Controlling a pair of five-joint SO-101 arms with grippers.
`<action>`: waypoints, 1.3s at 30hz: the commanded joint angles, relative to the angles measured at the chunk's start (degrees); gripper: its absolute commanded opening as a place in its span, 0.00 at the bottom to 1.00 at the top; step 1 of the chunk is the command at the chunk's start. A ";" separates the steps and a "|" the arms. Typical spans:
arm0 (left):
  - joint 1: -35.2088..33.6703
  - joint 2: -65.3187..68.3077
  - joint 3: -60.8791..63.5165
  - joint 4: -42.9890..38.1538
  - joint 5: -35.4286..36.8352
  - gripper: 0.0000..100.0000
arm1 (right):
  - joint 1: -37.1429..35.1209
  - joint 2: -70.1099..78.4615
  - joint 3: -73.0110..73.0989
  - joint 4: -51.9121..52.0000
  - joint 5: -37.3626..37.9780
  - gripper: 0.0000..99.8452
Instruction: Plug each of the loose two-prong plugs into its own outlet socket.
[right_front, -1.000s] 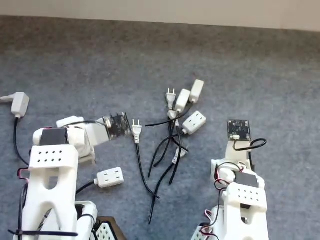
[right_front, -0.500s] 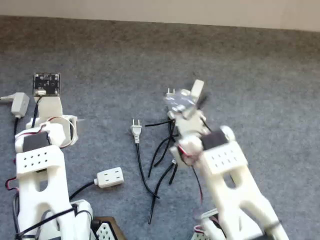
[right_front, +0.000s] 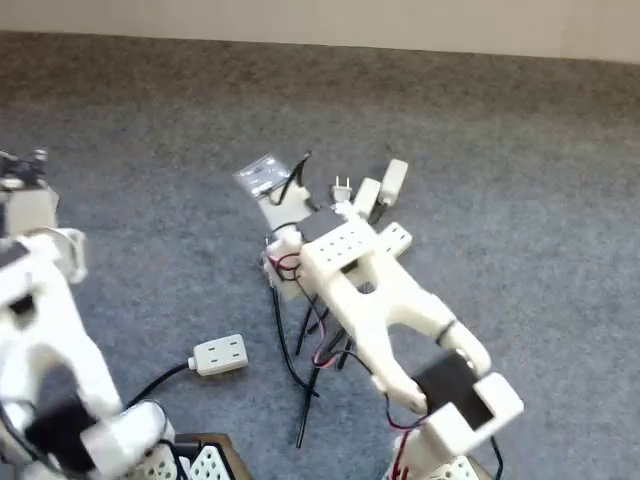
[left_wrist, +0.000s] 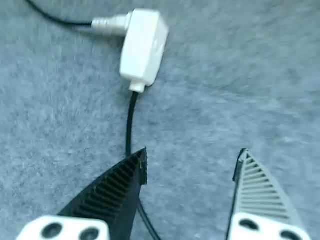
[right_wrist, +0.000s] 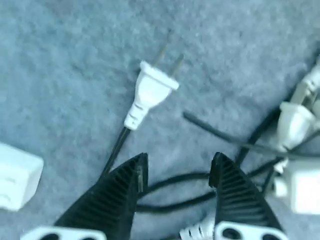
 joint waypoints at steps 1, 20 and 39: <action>-4.26 21.41 -27.74 13.36 -3.25 0.29 | -0.48 0.66 -3.03 -4.97 -0.53 0.21; -5.23 55.96 -79.43 32.44 -3.43 0.29 | -5.32 1.19 7.16 -18.51 -17.05 0.21; -5.67 56.04 -79.43 32.53 -3.34 0.29 | -1.71 11.91 0.84 -15.69 -17.23 0.21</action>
